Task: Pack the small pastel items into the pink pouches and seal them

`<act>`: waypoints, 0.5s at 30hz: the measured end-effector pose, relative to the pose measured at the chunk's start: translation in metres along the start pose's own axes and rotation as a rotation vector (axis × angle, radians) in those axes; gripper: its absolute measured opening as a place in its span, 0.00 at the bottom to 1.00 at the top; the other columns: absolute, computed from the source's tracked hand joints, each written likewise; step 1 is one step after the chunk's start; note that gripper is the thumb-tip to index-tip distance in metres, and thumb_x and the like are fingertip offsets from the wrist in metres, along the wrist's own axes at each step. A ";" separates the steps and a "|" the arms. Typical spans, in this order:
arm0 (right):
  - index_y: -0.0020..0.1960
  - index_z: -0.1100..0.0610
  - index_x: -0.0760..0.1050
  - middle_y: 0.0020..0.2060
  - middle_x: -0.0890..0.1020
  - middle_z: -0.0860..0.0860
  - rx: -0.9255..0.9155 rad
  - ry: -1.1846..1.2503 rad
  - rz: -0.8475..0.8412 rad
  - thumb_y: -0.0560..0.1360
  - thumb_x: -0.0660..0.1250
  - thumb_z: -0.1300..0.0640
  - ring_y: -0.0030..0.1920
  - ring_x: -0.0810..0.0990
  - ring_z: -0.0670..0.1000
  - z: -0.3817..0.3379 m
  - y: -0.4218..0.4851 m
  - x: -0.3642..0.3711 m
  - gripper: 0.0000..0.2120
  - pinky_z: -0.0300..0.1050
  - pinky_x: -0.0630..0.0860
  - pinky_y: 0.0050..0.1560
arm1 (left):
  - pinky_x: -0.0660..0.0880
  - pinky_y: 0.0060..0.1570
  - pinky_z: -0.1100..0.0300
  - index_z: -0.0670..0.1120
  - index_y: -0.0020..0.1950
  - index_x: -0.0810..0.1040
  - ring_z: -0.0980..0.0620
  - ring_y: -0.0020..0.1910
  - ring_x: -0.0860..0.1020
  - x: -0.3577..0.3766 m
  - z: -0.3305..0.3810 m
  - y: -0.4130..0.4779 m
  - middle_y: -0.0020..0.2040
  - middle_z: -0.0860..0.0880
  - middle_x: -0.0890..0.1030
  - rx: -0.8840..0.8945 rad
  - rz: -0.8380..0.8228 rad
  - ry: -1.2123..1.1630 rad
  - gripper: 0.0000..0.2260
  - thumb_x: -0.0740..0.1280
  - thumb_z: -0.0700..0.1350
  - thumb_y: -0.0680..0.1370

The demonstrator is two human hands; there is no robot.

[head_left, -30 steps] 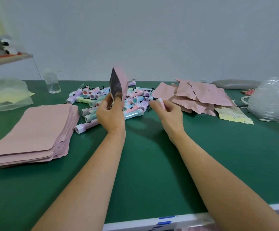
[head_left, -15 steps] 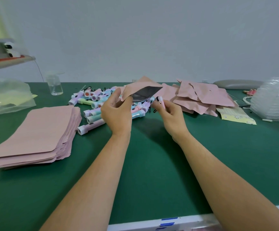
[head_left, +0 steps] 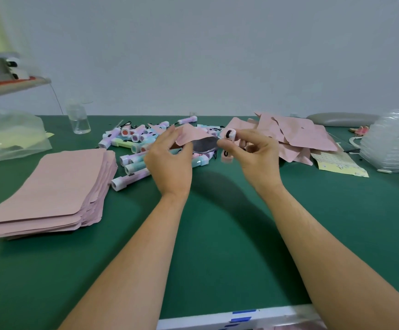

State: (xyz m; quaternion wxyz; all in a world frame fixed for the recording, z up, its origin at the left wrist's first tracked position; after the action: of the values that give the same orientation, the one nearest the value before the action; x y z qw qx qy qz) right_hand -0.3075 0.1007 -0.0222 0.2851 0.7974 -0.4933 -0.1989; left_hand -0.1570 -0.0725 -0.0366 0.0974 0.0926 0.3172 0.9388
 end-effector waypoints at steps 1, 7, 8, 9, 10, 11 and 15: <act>0.48 0.55 0.88 0.37 0.81 0.44 -0.025 0.031 0.000 0.72 0.81 0.54 0.37 0.70 0.47 -0.005 0.000 0.000 0.07 0.42 0.70 0.40 | 0.79 0.62 0.56 0.43 0.60 0.88 0.56 0.60 0.83 0.001 0.004 -0.001 0.58 0.49 0.87 0.030 -0.020 0.020 0.14 0.74 0.35 0.75; 0.46 0.59 0.86 0.38 0.83 0.51 -0.046 0.088 0.049 0.73 0.80 0.57 0.38 0.78 0.59 -0.015 -0.002 0.000 0.07 0.53 0.79 0.39 | 0.81 0.51 0.60 0.51 0.50 0.89 0.60 0.48 0.83 0.016 0.023 -0.008 0.44 0.67 0.83 0.075 -0.187 0.055 0.09 0.77 0.42 0.72; 0.47 0.59 0.86 0.39 0.84 0.55 -0.049 0.094 0.075 0.73 0.80 0.57 0.38 0.81 0.60 -0.016 -0.003 -0.001 0.07 0.57 0.82 0.41 | 0.81 0.51 0.59 0.52 0.49 0.89 0.58 0.48 0.83 0.019 0.025 -0.009 0.44 0.65 0.84 0.086 -0.217 0.062 0.07 0.77 0.44 0.72; 0.47 0.58 0.86 0.41 0.85 0.57 -0.054 0.091 0.103 0.73 0.80 0.56 0.40 0.83 0.60 -0.016 -0.003 -0.004 0.07 0.60 0.83 0.43 | 0.81 0.51 0.58 0.52 0.49 0.89 0.57 0.49 0.83 0.022 0.026 -0.010 0.45 0.62 0.85 0.090 -0.245 0.074 0.07 0.77 0.46 0.72; 0.47 0.55 0.86 0.42 0.85 0.57 -0.063 0.074 0.129 0.72 0.81 0.56 0.41 0.84 0.61 -0.016 -0.003 -0.007 0.06 0.62 0.83 0.43 | 0.81 0.52 0.55 0.51 0.50 0.89 0.56 0.49 0.83 0.025 0.026 -0.011 0.46 0.60 0.85 0.089 -0.268 0.086 0.06 0.77 0.46 0.73; 0.47 0.52 0.86 0.43 0.85 0.56 -0.075 0.049 0.147 0.72 0.81 0.55 0.42 0.85 0.61 -0.016 -0.003 -0.009 0.06 0.62 0.83 0.44 | 0.81 0.52 0.54 0.51 0.50 0.90 0.56 0.50 0.83 0.027 0.026 -0.012 0.47 0.58 0.86 0.092 -0.284 0.097 0.06 0.76 0.46 0.74; 0.49 0.52 0.86 0.42 0.84 0.48 -0.235 -0.148 0.125 0.73 0.80 0.55 0.41 0.84 0.53 -0.025 -0.007 -0.005 0.06 0.52 0.82 0.43 | 0.81 0.53 0.55 0.50 0.52 0.90 0.56 0.50 0.83 0.027 0.033 -0.014 0.48 0.56 0.86 0.125 -0.273 0.116 0.06 0.75 0.45 0.77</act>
State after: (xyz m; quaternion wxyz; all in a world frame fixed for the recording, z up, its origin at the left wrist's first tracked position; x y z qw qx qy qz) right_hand -0.2902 0.1145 -0.0075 0.3509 0.7096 -0.5349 -0.2954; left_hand -0.1737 -0.0359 -0.0158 0.1995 0.0001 0.3898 0.8990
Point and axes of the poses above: each hand's wrist, its own y-axis towards the middle knuckle, its own x-axis out of the palm, z = x × y, the point moved 9 cm from there along y, towards the middle knuckle
